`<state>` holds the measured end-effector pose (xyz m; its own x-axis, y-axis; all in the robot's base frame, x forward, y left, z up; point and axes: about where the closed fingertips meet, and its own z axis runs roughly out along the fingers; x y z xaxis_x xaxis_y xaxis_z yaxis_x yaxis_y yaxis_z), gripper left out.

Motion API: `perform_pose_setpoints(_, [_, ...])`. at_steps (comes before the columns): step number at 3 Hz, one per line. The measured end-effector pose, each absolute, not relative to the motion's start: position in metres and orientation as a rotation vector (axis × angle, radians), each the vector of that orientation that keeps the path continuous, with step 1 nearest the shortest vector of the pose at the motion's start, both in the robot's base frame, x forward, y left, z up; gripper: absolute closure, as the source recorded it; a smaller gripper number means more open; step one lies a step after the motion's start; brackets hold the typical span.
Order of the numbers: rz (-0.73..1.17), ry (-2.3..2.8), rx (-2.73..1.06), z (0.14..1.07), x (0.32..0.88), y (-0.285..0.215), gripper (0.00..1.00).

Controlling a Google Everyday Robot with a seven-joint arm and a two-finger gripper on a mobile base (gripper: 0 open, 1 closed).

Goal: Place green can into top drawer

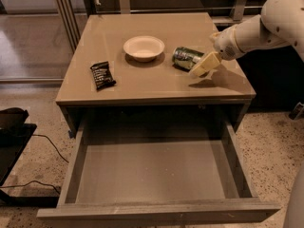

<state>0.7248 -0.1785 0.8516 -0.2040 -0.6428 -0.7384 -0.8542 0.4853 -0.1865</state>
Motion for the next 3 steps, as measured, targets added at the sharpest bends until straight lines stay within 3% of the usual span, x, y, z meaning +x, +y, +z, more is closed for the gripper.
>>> perform_pose_setpoints(1, [0.377,1.953,-1.239,0.8414,0.7322,-0.1654,0.00])
perform_pose_setpoints(3, [0.379,1.953,-1.240,0.8410,0.7324,-0.1647,0.42])
